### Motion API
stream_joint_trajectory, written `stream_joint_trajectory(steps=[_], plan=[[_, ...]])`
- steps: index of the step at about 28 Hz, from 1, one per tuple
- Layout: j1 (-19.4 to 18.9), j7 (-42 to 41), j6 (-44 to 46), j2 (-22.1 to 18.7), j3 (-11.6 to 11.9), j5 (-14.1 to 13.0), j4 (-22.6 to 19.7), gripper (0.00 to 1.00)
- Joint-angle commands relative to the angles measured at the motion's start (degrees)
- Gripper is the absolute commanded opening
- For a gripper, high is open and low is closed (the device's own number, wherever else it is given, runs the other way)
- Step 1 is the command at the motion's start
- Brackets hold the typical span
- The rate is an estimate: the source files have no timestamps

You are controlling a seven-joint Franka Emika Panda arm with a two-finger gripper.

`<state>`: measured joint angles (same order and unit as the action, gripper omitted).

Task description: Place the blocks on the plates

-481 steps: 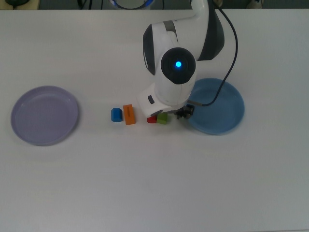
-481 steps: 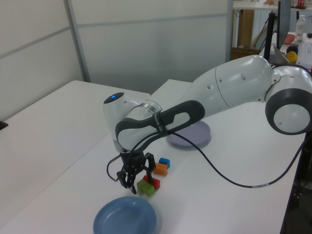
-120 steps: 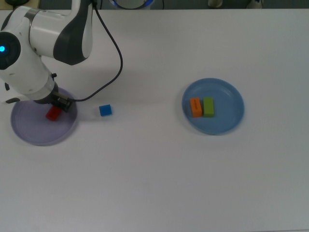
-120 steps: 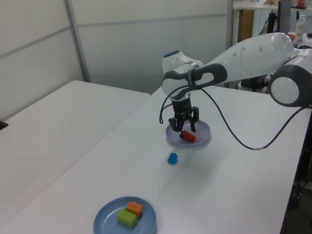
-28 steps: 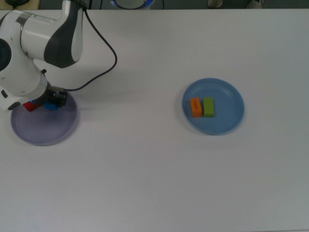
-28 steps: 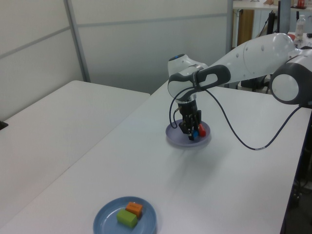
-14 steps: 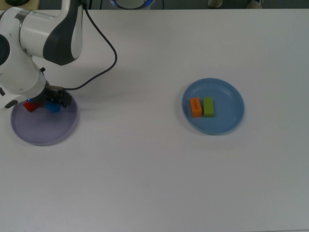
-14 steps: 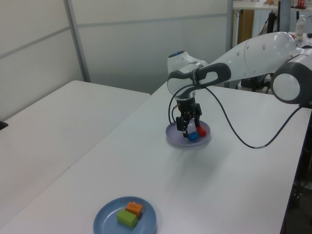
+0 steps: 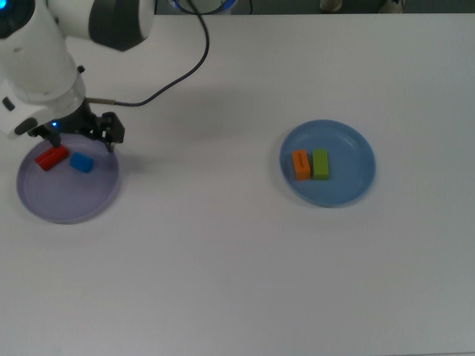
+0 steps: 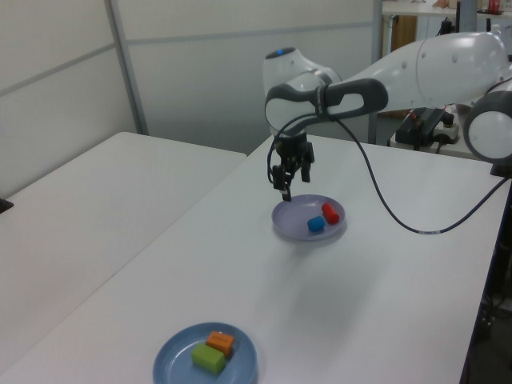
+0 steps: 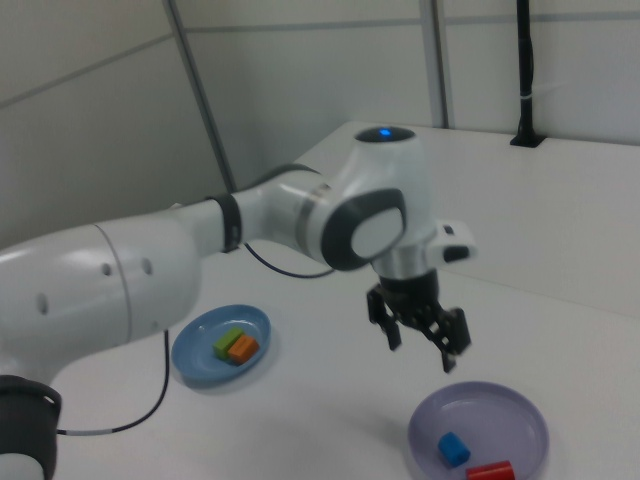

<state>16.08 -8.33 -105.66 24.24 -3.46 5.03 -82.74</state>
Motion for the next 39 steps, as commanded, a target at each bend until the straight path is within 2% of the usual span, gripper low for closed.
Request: stream_joint_trajectory(steps=[1,7,14,39], plan=[[-4.5,0.6,1.7,-3.9,0.4,0.7,-1.3,1.0],[-6.8,0.7,2.6,-5.8,0.2,0.8,-1.4,1.0],[-8.0,0.7,3.2,-5.6,0.2,0.7,-1.5,1.0],[-7.6,0.5,3.4,-5.6,0.8,0.1,-1.4,1.0]])
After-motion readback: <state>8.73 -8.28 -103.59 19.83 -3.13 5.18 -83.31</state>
